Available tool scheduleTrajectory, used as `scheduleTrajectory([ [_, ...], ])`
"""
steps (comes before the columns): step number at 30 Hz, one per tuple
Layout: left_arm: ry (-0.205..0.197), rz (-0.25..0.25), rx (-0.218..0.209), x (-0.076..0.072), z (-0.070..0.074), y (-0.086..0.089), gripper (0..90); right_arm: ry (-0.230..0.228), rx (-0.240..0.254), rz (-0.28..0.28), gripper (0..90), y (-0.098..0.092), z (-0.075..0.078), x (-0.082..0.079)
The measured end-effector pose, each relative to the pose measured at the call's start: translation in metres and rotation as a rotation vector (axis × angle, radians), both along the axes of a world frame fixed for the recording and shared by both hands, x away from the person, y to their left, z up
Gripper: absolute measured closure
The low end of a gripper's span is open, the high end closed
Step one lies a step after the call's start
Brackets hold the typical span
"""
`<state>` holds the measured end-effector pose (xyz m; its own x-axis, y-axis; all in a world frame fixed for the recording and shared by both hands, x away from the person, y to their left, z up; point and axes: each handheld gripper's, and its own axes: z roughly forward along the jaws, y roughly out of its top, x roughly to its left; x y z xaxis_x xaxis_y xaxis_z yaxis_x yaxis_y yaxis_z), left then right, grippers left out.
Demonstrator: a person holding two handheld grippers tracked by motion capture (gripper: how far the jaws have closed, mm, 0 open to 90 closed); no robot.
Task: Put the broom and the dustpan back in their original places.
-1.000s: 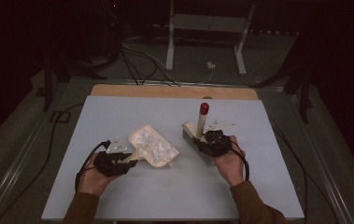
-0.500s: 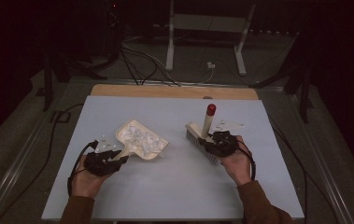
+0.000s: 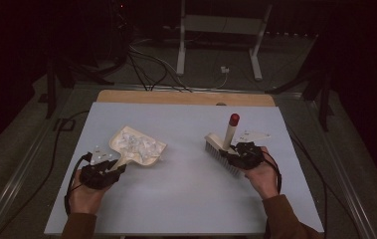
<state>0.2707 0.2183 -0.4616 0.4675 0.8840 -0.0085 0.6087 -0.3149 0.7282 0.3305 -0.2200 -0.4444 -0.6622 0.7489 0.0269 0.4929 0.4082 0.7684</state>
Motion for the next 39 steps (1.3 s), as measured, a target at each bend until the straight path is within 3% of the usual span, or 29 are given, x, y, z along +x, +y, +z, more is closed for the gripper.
scheduleTrajectory([
  [17, -0.013, 0.128, -0.009, -0.005, -0.005, 0.011, 66.3, 0.021, -0.047, 0.102, 67.0, -0.040, -0.004, -0.010],
  [23, -0.016, 0.161, -0.002, -0.006, -0.005, 0.013, 66.3, 0.026, -0.042, 0.153, 67.0, -0.050, -0.004, -0.016],
  [33, -0.014, 0.179, -0.007, -0.005, -0.005, 0.015, 66.3, 0.041, -0.020, 0.221, 67.0, -0.069, -0.005, -0.028],
  [39, -0.014, 0.181, -0.009, -0.004, -0.006, 0.014, 66.4, 0.055, -0.036, 0.247, 66.9, -0.075, -0.011, -0.029],
])
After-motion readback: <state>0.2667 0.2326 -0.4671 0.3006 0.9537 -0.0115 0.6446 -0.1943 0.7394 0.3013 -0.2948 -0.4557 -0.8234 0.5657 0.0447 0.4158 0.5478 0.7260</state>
